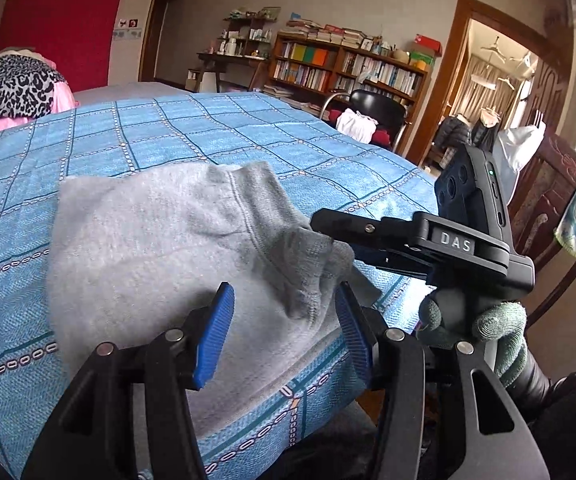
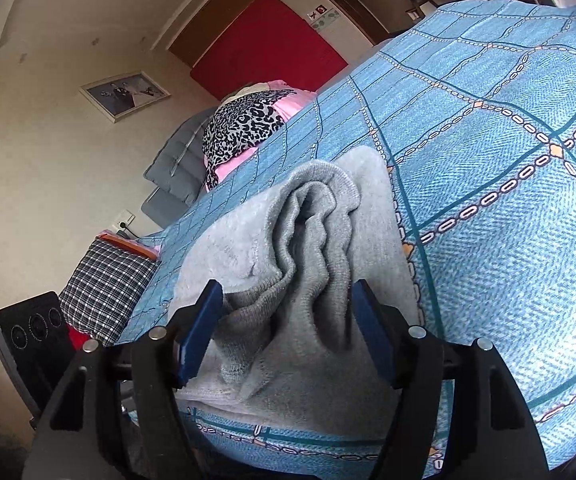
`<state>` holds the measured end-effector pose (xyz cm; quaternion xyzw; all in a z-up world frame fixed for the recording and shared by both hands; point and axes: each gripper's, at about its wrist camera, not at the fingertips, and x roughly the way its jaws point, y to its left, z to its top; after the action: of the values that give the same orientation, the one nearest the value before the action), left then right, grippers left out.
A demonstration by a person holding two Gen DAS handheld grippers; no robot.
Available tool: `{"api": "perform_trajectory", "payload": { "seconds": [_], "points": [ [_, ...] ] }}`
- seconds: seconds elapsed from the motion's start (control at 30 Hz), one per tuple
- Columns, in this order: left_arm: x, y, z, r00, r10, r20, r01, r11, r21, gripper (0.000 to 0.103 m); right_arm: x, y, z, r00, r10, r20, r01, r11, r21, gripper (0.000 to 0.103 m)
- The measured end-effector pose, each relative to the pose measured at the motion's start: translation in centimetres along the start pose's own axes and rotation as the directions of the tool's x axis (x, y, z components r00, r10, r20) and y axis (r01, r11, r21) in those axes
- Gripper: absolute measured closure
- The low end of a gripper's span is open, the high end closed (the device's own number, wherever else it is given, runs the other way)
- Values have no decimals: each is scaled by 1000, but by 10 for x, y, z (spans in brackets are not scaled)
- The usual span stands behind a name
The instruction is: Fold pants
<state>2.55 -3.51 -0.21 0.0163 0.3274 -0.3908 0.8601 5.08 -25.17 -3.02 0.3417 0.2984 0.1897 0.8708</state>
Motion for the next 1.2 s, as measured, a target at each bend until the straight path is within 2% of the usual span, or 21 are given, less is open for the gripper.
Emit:
{"api": "perform_trajectory", "payload": {
  "seconds": [0.1, 0.23, 0.43, 0.63, 0.67, 0.73, 0.77, 0.8, 0.83, 0.87, 0.97, 1.07, 1.13, 1.2],
  "points": [
    [-12, 19, -2, 999, 35, 21, -34, 999, -42, 50, 3, 6, -5, 1000, -4, -13, 4, 1000, 2, 25],
    [-24, 48, -5, 996, 79, 31, -75, 991, -108, 50, 4, 10, -9, 1000, -3, -23, 4, 1000, 14, 23],
    [-42, 72, -13, 993, 107, 56, -96, 980, -174, 50, 0, 14, -12, 996, 86, -37, -84, 995, 57, 16],
    [-44, 72, -18, 993, 97, 61, -85, 982, -169, 50, 13, 26, -12, 1000, -14, -24, 14, 1000, -6, 15],
    [-45, 71, -18, 994, 94, 61, -83, 982, -167, 50, 17, 28, -12, 999, -43, -21, 43, 999, -24, 18],
    [-44, 69, -18, 994, 93, 61, -82, 983, -164, 50, 26, 35, -12, 992, -123, -7, 122, 990, -72, 33],
    [-44, 69, -18, 994, 95, 61, -84, 983, -163, 50, 29, 38, -12, 985, -171, 2, 170, 980, -99, 50],
    [-45, 69, -18, 994, 96, 61, -85, 983, -163, 50, 33, 42, -12, 978, -209, 11, 208, 970, -126, 60],
    [-45, 68, -17, 993, 97, 62, -86, 983, -164, 50, 33, 44, -12, 977, -214, 21, 215, 965, -149, 63],
    [-44, 66, -15, 993, 99, 64, -87, 982, -165, 50, 30, 45, -11, 978, -208, 36, 211, 963, -166, 71],
    [-45, 63, -6, 992, 95, 82, -81, 984, -162, 50, 14, 61, -3, 980, -170, 106, 190, 954, -230, 77],
    [-42, 54, 7, 991, 83, 107, -68, 988, -139, 50, -8, 73, 5, 973, -145, 178, 189, 944, -270, 77],
    [-35, 44, 14, 992, 64, 110, -51, 992, -112, 50, -22, 74, 9, 961, -158, 228, 221, 933, -285, 77],
    [-23, 34, 16, 995, 47, 84, -41, 996, -76, 50, -31, 65, 11, 953, -184, 242, 248, 930, -271, 77]
  ]
}}
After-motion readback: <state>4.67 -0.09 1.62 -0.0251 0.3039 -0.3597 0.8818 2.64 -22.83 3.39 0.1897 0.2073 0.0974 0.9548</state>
